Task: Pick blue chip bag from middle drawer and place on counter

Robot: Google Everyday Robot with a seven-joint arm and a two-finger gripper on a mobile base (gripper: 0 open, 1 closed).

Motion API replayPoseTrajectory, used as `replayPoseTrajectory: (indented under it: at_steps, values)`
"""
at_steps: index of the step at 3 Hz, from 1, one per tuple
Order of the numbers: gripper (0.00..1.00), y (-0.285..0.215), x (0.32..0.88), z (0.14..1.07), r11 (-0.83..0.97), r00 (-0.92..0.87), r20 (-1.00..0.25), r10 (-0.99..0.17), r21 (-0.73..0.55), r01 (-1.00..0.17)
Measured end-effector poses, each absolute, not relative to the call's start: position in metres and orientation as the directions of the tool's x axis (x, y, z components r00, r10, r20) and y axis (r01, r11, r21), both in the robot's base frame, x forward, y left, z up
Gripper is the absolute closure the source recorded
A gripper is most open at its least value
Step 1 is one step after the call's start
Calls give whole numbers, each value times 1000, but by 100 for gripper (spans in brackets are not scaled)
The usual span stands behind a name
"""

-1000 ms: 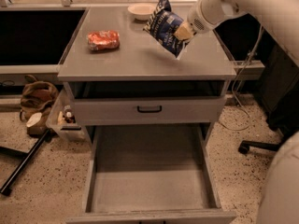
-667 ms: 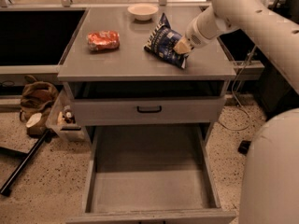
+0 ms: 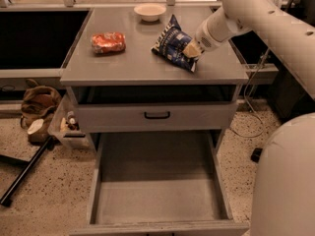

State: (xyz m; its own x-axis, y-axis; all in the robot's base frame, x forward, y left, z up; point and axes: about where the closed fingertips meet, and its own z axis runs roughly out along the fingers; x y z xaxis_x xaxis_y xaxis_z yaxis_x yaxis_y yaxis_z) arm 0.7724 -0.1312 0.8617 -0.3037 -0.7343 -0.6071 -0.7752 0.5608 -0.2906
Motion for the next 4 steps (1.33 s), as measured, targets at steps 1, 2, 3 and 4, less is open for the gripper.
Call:
replayPoseTrajectory:
  at_steps: [1, 2, 3, 4]
  values:
    - [34, -131, 772, 862, 561, -304, -607, -734, -291, -775]
    - [11, -131, 772, 862, 561, -304, -607, -734, -291, -775]
    - [0, -131, 772, 862, 561, -304, -607, -734, -290, -775]
    - [0, -131, 772, 862, 561, -304, -607, -734, -290, -775]
